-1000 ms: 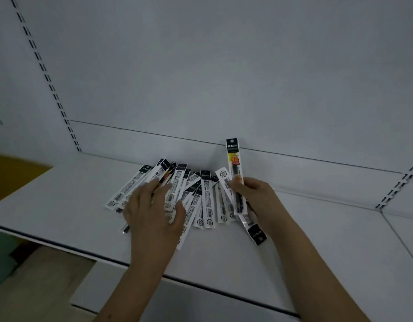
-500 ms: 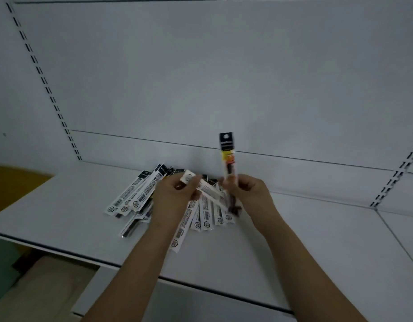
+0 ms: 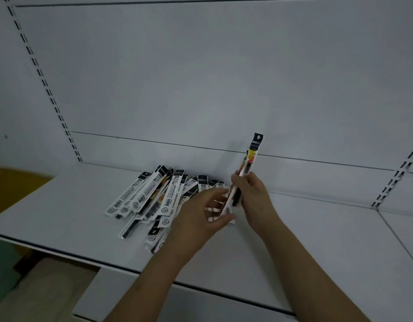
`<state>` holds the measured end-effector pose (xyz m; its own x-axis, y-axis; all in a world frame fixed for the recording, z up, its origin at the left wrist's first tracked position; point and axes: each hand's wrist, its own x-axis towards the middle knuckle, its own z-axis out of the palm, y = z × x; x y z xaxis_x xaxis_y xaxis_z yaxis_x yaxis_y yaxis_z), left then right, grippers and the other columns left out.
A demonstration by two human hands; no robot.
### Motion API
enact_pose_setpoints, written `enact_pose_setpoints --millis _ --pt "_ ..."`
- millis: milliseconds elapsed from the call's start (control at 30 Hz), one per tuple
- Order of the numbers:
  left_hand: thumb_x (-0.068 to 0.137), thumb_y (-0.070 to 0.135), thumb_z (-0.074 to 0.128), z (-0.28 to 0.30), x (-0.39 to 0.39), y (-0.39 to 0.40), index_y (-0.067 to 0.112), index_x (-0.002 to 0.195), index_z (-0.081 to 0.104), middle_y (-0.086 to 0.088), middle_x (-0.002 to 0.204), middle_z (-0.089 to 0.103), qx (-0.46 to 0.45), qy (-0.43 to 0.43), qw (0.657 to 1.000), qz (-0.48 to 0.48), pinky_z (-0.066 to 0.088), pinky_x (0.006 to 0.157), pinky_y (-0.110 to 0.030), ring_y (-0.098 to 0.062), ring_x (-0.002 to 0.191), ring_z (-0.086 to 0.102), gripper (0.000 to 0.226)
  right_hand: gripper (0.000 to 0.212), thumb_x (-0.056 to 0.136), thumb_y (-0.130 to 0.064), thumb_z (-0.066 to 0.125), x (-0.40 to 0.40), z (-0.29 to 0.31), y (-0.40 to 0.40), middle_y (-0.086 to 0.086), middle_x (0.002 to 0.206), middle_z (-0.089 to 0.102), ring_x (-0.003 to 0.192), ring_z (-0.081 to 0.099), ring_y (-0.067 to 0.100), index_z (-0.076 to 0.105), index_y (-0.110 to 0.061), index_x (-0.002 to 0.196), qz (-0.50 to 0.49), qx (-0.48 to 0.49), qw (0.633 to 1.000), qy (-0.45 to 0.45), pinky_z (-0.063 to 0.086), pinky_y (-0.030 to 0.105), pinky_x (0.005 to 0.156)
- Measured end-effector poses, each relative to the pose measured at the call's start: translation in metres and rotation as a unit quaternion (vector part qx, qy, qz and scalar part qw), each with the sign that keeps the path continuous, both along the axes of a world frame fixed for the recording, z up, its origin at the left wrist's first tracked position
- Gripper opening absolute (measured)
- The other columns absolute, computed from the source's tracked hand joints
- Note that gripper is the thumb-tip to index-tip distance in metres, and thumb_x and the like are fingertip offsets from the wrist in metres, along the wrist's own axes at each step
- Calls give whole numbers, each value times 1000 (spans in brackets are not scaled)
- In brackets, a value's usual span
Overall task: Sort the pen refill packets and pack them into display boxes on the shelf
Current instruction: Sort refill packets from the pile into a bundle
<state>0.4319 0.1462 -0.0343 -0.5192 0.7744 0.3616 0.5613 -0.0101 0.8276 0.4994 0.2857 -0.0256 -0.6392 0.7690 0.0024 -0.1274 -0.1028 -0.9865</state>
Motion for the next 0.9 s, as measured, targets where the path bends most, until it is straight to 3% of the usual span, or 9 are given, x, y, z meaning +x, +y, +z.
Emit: enact_pose_setpoints --millis 100,200,233,300,367,433,600,767,900 --pt "89 47 63 -8 -12 -6 31 123 61 21 111 62 -26 115 990 73 48 90 -19 5 102 57 37 19 100 -17 48 1 3 -1 10 79 64 67 65 18 57 -3 93 -22 2 1000 12 57 28 68" --pt "90 46 50 -23 -30 -17 24 114 65 6 114 61 -44 247 934 254 44 90 -39 -16 109 51 35 21 103 -24 42 2 1 2 10 76 65 56 59 19 50 -9 91 -65 113 991 -40 53 30 53" --pt "87 45 51 -30 -34 -20 22 115 65 0 119 59 -75 260 916 295 42 91 -44 -23 113 49 38 22 101 -31 43 2 -2 4 5 71 62 53 55 18 48 -14 89 -80 204 969 -114 49 32 51" --pt "83 46 53 -44 -36 -23 20 120 63 -9 128 55 -143 262 897 326 39 94 -51 -32 119 45 46 29 94 -51 51 1 -10 2 -3 73 58 61 57 16 47 -22 92 -74 372 877 -296 48 32 58" --pt "83 47 52 -54 -35 -24 18 123 62 -11 129 54 -174 277 888 323 38 96 -52 -33 121 45 50 47 84 -67 54 0 -20 -5 -5 88 57 77 60 16 47 -24 101 -29 438 802 -405 49 31 66" --pt "83 45 51 -56 -34 -22 18 124 62 -9 128 55 -180 292 883 320 37 98 -51 -32 122 46 49 57 80 -69 57 -2 -26 -10 -2 102 54 91 60 19 47 -22 110 8 452 773 -445 45 31 71" --pt "85 44 47 -56 -33 -22 20 124 61 -7 129 54 -175 298 880 327 34 100 -48 -31 123 46 48 30 82 -40 61 4 -17 -1 4 100 56 85 55 24 47 -16 96 7 413 792 -450 39 29 67" --pt "85 44 45 -57 -34 -22 20 124 61 -7 128 55 -171 292 885 320 35 100 -49 -31 123 46 48 25 88 -36 57 16 -16 13 6 87 58 79 59 27 51 -13 83 -29 363 803 -471 41 29 63" --pt "84 47 47 -58 -34 -22 20 123 62 -7 127 55 -167 297 884 320 33 100 -48 -31 121 45 50 31 95 -35 48 12 -16 17 8 79 57 71 55 27 49 -11 76 -51 340 835 -430 39 30 59"
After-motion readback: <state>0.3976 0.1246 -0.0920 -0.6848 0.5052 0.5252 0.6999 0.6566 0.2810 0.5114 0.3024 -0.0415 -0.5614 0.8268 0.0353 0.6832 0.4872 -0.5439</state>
